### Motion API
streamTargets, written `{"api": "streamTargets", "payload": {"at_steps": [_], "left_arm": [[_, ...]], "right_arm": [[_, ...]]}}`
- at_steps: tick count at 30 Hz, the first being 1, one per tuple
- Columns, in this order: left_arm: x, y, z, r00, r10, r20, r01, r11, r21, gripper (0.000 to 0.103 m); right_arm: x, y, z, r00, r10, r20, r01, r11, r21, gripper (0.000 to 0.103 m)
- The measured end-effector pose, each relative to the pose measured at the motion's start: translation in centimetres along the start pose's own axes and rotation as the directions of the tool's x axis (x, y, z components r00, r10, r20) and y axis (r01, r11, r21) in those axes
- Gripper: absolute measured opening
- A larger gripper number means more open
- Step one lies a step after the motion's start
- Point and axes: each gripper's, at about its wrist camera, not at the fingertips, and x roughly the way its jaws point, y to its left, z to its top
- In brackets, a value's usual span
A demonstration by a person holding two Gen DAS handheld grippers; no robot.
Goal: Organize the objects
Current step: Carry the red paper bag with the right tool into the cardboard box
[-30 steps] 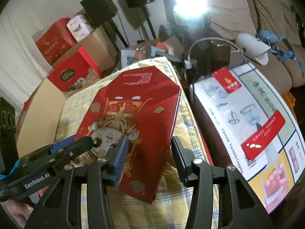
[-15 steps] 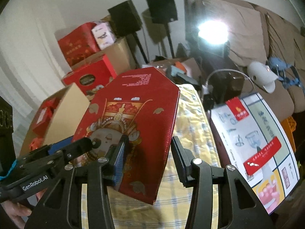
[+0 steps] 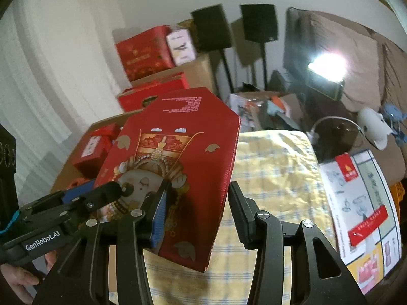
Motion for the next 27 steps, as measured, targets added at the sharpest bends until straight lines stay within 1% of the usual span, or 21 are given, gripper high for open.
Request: {"api": "streamTargets", "payload": {"at_steps": [8,15,21,27], "left_arm": [[-3.2,5.3,-0.4,0.999,0.043,0.032,-0.041,0.996,-0.073,0.044],[-5.8,10.4,-1.1,0.994,0.097,0.044,-0.090,0.986,-0.141,0.044],[-7.4,13.6,-1.6,0.990,0.133,0.050,-0.122,0.976,-0.183,0.044],[-8.3,16.5,-2.7,0.988,0.147,0.041,-0.134,0.966,-0.221,0.044]], "right_arm": [[1.3,5.9,0.2,0.998,0.068,-0.017,-0.069,0.995,-0.069,0.046],[2.6,11.0,-0.4,0.991,0.121,-0.049,-0.127,0.983,-0.134,0.046],[3.6,14.2,-1.1,0.986,0.148,-0.074,-0.160,0.971,-0.176,0.046],[4.6,16.6,-2.3,0.977,0.178,-0.121,-0.200,0.959,-0.202,0.046]]}}
